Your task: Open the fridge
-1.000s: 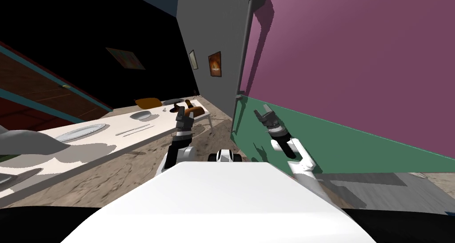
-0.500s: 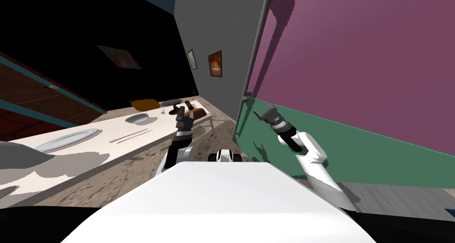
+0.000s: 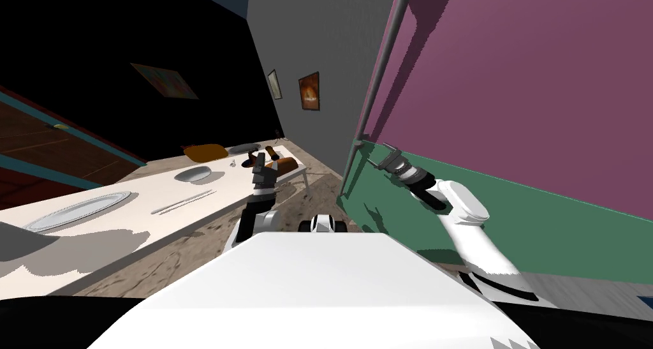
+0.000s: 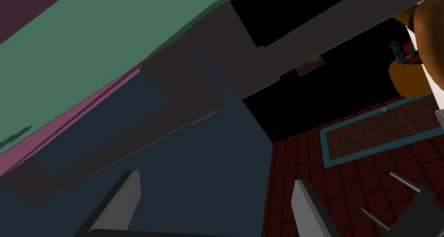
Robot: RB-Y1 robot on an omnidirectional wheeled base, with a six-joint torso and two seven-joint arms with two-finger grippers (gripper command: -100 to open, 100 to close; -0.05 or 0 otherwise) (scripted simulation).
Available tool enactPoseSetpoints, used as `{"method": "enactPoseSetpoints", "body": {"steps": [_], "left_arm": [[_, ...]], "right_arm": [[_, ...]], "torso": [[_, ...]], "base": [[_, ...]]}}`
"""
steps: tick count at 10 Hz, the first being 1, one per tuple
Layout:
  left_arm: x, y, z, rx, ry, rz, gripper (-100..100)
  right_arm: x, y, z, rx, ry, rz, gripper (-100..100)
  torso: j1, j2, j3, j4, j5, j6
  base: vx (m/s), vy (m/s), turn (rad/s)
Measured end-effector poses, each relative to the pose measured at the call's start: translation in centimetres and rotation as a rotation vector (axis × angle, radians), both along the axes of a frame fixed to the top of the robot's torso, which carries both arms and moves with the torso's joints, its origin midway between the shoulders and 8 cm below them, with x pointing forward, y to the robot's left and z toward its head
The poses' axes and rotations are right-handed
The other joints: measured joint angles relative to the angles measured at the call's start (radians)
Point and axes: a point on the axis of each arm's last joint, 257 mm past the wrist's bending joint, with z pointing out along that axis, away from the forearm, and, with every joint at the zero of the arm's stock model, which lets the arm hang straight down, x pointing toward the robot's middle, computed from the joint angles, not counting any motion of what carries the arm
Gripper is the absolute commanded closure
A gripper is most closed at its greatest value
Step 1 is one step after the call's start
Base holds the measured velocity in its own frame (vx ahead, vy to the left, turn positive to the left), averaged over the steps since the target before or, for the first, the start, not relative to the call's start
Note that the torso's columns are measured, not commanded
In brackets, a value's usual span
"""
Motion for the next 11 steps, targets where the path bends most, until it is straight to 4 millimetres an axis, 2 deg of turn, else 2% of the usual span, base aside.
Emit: {"method": "enactPoseSetpoints", "body": {"steps": [3, 11], "left_arm": [[0.0, 0.0, 0.0, 0.000, 0.000, 0.000, 0], [0.0, 0.0, 0.0, 0.000, 0.000, 0.000, 0]], "right_arm": [[1.5, -2.2, 0.4, -0.208, -0.065, -0.061, -100], [3.9, -6.6, 3.2, -0.587, -0.184, -0.167, -100]], "torso": [[0.000, -0.002, -0.001, -0.001, 0.000, 0.000], [-0.002, -0.001, -0.001, 0.000, 0.000, 0.000]], "base": [[0.076, 0.113, -0.029], [0.050, 0.079, -0.025]]}}
